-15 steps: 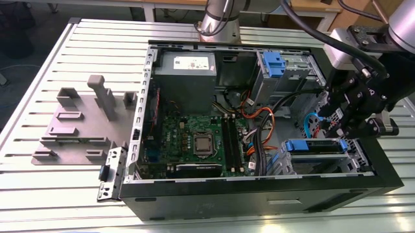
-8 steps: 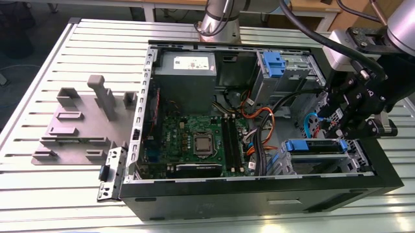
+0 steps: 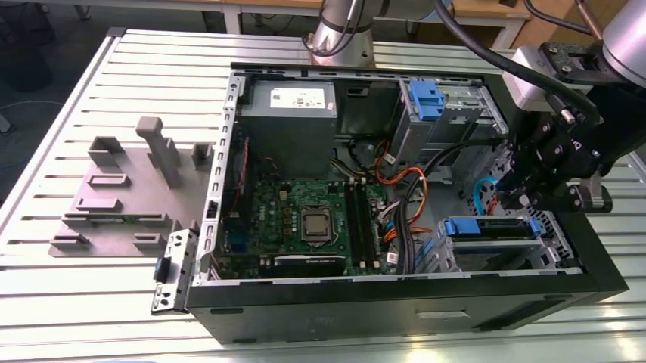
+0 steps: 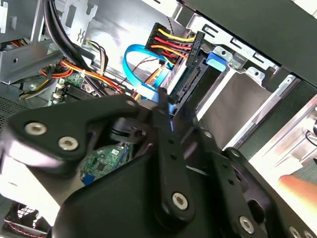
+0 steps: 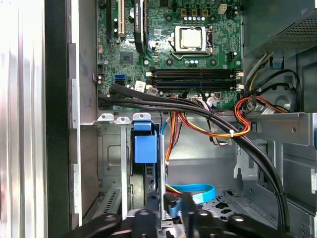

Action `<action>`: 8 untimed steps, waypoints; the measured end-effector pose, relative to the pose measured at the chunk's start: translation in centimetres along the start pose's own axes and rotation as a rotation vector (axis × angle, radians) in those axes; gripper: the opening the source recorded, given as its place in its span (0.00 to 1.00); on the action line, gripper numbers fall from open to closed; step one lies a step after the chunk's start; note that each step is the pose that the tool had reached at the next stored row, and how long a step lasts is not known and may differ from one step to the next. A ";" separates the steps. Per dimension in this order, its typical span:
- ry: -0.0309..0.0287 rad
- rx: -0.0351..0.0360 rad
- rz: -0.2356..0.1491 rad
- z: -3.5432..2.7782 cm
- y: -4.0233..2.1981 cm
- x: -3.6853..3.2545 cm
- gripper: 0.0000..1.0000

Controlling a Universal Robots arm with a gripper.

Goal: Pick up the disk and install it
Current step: 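Insert the first disk wire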

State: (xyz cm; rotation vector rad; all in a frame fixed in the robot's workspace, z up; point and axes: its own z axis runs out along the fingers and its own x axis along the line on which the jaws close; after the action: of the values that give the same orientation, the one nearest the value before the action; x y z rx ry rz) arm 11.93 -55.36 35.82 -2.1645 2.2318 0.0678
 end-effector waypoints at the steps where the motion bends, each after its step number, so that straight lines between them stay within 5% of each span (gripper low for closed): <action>1: 0.0001 0.0000 0.000 0.00 0.00 0.00 0.29; 4: 0.0004 0.0000 0.000 0.00 0.00 0.00 0.17; 8: 0.0007 0.0000 0.000 0.00 0.00 0.00 0.16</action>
State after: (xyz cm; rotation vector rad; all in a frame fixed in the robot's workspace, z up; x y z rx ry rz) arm 11.93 -55.36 35.82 -2.1648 2.2322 0.0670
